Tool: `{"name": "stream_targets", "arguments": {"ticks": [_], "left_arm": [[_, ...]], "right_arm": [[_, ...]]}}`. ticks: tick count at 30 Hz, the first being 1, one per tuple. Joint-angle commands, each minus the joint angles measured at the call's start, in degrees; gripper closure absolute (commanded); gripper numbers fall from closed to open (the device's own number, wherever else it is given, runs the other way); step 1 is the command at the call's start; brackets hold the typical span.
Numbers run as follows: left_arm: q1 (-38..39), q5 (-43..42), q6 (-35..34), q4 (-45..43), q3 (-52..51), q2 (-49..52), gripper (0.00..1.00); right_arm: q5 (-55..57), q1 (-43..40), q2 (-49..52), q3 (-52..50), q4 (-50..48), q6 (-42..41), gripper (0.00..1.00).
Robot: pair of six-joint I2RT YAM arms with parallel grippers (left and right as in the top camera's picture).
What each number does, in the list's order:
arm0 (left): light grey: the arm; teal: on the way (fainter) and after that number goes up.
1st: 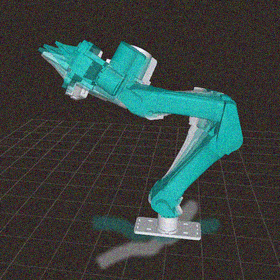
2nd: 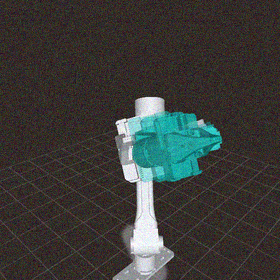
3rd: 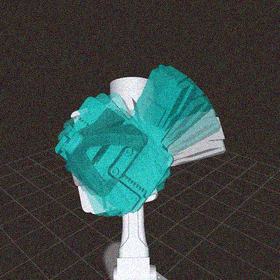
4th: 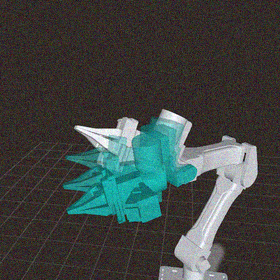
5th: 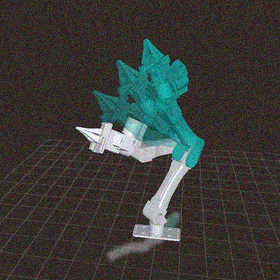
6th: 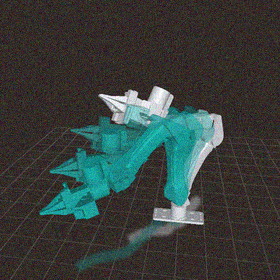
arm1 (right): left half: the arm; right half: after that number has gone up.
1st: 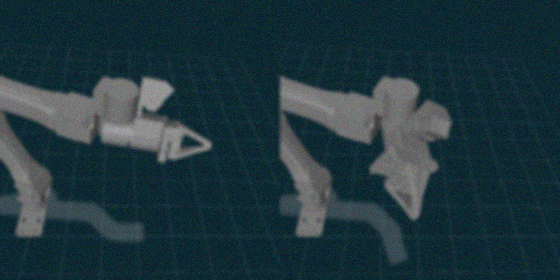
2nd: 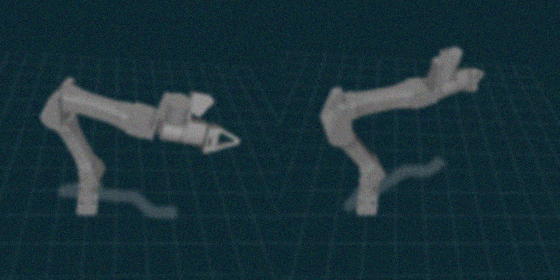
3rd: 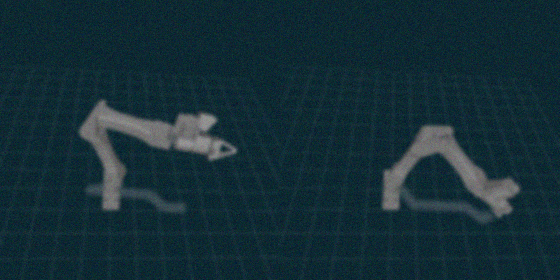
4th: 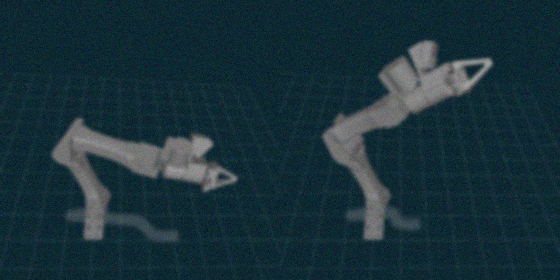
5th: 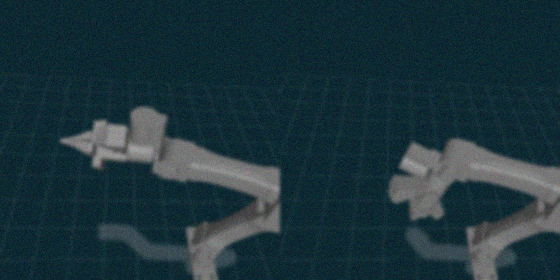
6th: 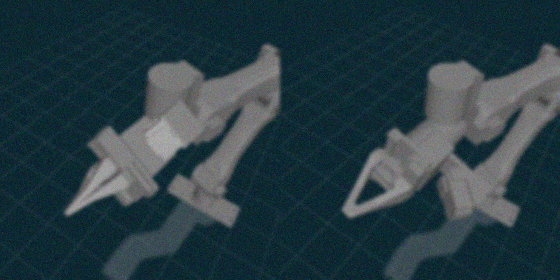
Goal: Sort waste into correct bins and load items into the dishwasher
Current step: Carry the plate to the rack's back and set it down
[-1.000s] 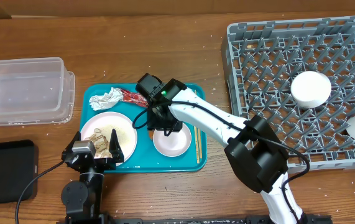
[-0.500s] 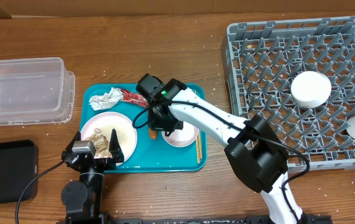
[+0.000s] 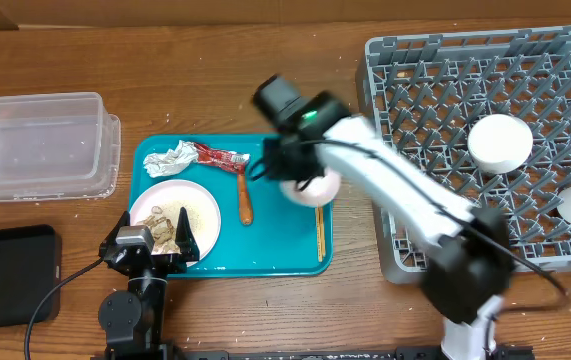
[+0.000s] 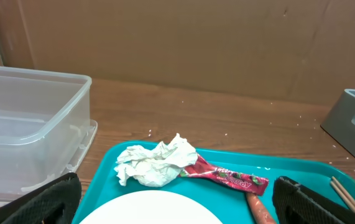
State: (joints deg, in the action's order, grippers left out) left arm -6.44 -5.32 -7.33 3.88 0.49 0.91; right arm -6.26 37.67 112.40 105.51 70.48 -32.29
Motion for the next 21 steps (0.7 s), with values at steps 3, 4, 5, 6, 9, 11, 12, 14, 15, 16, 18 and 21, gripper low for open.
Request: {"name": "stream_targets", "arguments": {"ticks": [3, 4, 5, 6, 9, 11, 12, 14, 15, 16, 18, 21], "left_arm": [[-0.20, -0.09, -0.39, 0.11, -0.22, -0.55, 0.00], [-0.20, -0.09, -0.39, 0.11, -0.22, -0.55, 0.00], [-0.20, -0.09, -0.39, 0.11, -0.22, -0.55, 0.00], [-0.20, -0.09, -0.39, 0.11, -0.22, -0.55, 0.00], [-0.20, -0.09, -0.39, 0.11, -0.22, -0.55, 0.00], [-0.20, -0.09, -0.39, 0.11, -0.22, -0.55, 0.00], [-0.20, -0.09, -0.39, 0.13, -0.22, -0.55, 0.00], [-0.20, -0.09, -0.39, 0.11, -0.22, -0.55, 0.00], [-0.20, -0.09, -0.39, 0.13, -0.22, -0.55, 0.00], [-0.20, -0.09, -0.39, 0.11, -0.22, -0.55, 0.00], [-0.20, -0.09, -0.39, 0.11, -0.22, -0.55, 0.00], [-0.20, -0.09, -0.39, 0.13, -0.22, -0.55, 0.00]], "right_arm": [[-1.66, -16.22, -15.30, 2.97, 1.66, 12.00, 0.96], [-3.02, -18.03, -15.96, 2.97, 1.55, 13.62, 0.96], [-8.28, -23.21, -17.27, 2.97, 0.74, 19.23, 0.96], [-12.85, -27.50, -17.64, 2.97, -0.09, 23.10, 0.96], [-23.82, -37.64, -17.07, 1.95, -4.17, 28.79, 0.96], [-31.01, -44.22, -15.13, 0.37, -9.38, 29.81, 0.96], [-34.25, -46.99, -13.40, -0.11, -12.61, 30.10, 0.96], [-40.41, -50.77, -9.68, -0.59, -17.75, 30.45, 0.96], [-42.53, -51.74, -8.24, -0.59, -19.19, 30.42, 0.96], [-46.47, -53.13, -5.70, -0.59, -21.77, 30.42, 0.96], [-50.64, -54.27, -2.69, -0.59, -25.09, 30.40, 0.96], [-56.37, -55.54, 2.86, -0.59, -30.10, 30.21, 0.96]]}}
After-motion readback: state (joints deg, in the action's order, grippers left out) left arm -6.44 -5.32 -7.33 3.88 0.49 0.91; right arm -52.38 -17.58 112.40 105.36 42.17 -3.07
